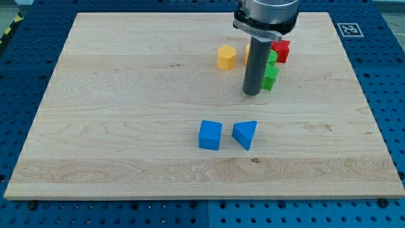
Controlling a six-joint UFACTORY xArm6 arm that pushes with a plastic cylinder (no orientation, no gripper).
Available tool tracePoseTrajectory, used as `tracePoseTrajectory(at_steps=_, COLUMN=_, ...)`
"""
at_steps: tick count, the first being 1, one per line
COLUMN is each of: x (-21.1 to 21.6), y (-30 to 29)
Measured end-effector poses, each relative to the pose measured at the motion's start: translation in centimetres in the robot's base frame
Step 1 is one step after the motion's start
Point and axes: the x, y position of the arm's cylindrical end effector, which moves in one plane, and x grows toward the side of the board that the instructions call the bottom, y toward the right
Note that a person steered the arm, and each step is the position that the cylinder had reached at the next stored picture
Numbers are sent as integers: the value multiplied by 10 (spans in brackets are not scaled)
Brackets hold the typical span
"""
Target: Place the green star towards the bottom left side of the green circle
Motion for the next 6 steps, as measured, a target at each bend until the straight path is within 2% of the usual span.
tracePoseTrajectory(at_steps=2, x=1, y=40)
tracePoseTrajectory(at_steps=4, x=34, y=87)
tracePoseTrajectory(at_steps=5, x=10, y=120)
tracePoseTrajectory(at_steps=6, x=-11, y=121)
